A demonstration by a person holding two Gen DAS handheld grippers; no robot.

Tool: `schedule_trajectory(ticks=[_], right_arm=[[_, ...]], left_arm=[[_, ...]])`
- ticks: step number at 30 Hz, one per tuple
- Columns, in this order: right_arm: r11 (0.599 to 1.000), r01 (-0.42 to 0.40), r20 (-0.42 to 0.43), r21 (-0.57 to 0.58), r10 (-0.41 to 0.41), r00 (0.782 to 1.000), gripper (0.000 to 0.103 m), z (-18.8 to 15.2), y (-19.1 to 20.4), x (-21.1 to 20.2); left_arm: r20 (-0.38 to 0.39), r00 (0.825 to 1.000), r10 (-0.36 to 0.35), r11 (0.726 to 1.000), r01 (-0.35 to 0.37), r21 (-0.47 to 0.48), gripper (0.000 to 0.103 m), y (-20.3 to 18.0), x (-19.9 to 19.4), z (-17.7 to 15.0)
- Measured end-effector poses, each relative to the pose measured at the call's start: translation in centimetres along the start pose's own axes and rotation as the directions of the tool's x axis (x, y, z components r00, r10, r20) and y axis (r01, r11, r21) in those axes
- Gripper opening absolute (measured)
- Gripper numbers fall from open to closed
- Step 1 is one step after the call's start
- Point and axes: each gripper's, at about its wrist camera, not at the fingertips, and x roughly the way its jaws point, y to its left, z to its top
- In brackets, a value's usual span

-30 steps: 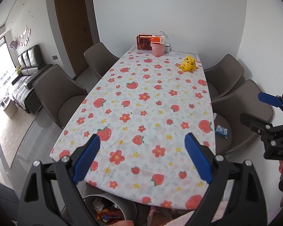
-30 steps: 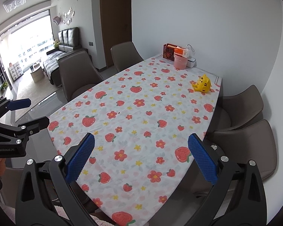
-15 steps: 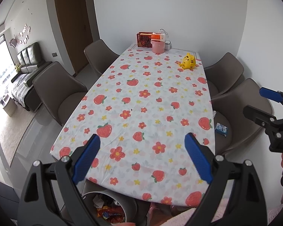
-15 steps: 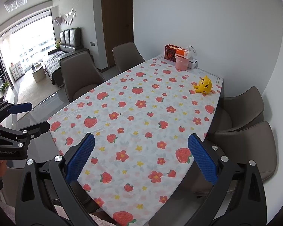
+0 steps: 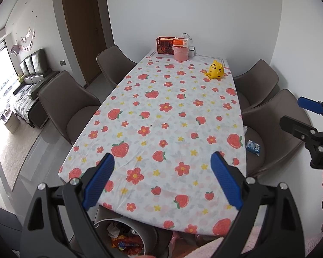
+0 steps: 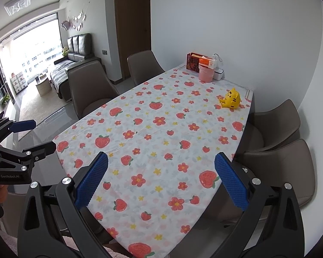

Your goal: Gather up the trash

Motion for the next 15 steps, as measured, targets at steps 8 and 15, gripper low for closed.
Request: schedule_trajectory(ticks=[8, 15], right_arm=[[1.0, -0.001, -0.001, 0.001, 0.001, 1.0, 0.096, 0.09, 0.02, -0.03], [1.0, 0.0, 0.0, 0.0, 0.0, 1.0, 0.096, 0.12, 0.05, 0.0]], left_arm=[[-0.001, 1.0, 0.001, 1.0, -0.001, -0.001, 0.091, 0.05, 0.01, -0.01], [-0.001, 1.0, 0.0, 1.0, 0.0, 0.0, 0.091, 0.07, 0.03, -0.01]])
